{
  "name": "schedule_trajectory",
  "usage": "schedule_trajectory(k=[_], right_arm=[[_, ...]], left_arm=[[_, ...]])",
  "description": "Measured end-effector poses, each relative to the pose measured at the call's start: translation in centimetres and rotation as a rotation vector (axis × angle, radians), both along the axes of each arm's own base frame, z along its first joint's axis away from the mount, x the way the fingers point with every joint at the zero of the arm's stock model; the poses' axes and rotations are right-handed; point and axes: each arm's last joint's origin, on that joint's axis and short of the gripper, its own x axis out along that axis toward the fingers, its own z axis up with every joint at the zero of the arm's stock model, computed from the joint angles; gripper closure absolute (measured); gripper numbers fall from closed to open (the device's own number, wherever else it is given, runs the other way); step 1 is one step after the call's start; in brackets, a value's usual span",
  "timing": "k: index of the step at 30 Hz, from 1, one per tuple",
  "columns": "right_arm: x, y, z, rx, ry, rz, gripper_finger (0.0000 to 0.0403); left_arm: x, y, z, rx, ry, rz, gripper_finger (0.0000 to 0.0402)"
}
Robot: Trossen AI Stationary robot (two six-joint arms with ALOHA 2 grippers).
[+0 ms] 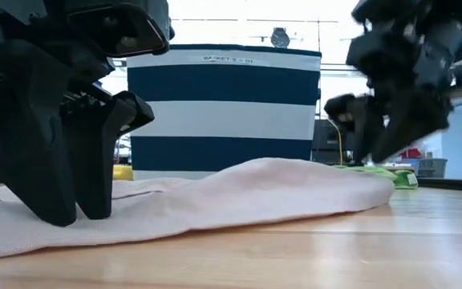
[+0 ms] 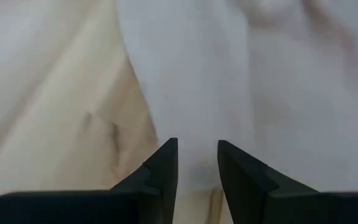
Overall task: Fold towel
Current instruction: Fold the brown towel
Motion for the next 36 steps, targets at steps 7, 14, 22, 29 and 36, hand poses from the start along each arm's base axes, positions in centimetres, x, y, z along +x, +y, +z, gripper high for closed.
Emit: schedule_trajectory(k=[7, 14, 22, 29, 36], right_arm=[[1.2, -0.5, 0.3, -0.017, -0.118, 0.004, 0.0303], [2.8, -1.8, -1.4, -0.048, -0.147, -0.012, 0.0303], [3.6, -2.9, -3.2, -0.015, -0.117, -0.018, 0.0303], [3.6, -2.9, -5.1, 0.023, -0.018, -0.042, 0.0303], [2.1, -3.1, -4.2, 0.025, 0.111, -0.156, 0.0303]], left_arm=[[0.1, 0.4, 0.9, -0.005, -0.022, 0.009, 0.0264], [0.4, 1.2, 1.2, 0.141, -0.113, 0.068, 0.0264], [2.0, 4.4, 1.0, 0.164, -0.090, 0.140, 0.0264], [2.8, 5.9, 0.8, 0.174, -0.071, 0.099, 0.0264], [3.4, 7.5, 0.8, 0.224, -0.078, 0.055, 0.0264]])
